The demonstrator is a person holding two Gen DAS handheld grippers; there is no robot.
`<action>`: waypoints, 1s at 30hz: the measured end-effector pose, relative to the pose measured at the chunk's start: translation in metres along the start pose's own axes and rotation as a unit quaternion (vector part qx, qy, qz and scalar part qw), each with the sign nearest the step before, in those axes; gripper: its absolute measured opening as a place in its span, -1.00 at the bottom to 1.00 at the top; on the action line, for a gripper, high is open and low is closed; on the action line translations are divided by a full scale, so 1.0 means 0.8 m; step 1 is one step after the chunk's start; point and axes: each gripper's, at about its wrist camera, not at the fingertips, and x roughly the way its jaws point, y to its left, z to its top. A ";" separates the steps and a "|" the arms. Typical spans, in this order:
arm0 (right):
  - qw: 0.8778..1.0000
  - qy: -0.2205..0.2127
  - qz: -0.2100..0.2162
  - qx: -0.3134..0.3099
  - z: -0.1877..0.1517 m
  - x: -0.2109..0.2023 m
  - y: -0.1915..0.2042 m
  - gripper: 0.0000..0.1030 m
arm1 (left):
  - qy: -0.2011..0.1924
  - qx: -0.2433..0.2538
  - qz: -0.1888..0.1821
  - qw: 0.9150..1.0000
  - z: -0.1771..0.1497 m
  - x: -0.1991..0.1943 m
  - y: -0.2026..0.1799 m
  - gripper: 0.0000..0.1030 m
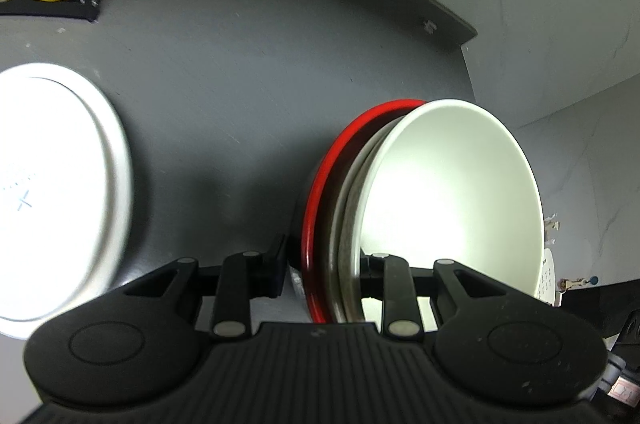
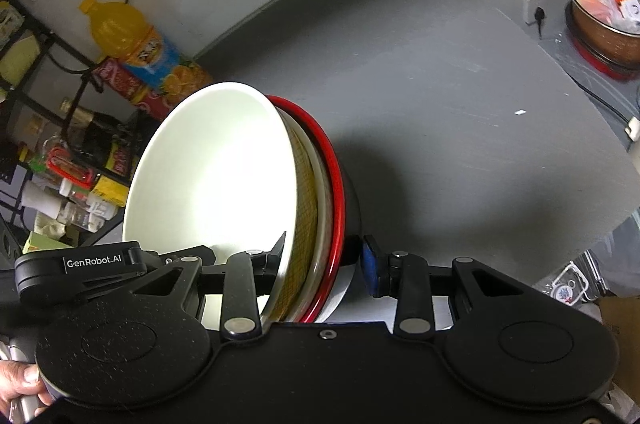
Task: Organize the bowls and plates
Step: 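Lift the bowl stack with both grippers and carry it over the plates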
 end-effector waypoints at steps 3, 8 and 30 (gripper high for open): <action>1.000 -0.002 0.005 -0.007 0.000 0.000 0.019 -0.33 | -0.009 0.001 0.001 1.000 0.006 -0.016 0.011 -0.47; 1.000 -0.005 0.015 -0.017 -0.004 0.005 0.053 -0.33 | -0.021 -0.005 0.003 1.000 0.015 -0.043 0.038 -0.47; 0.997 0.017 0.047 -0.060 -0.040 0.054 0.190 -0.34 | -0.053 -0.054 0.024 0.997 0.040 -0.127 0.172 -0.47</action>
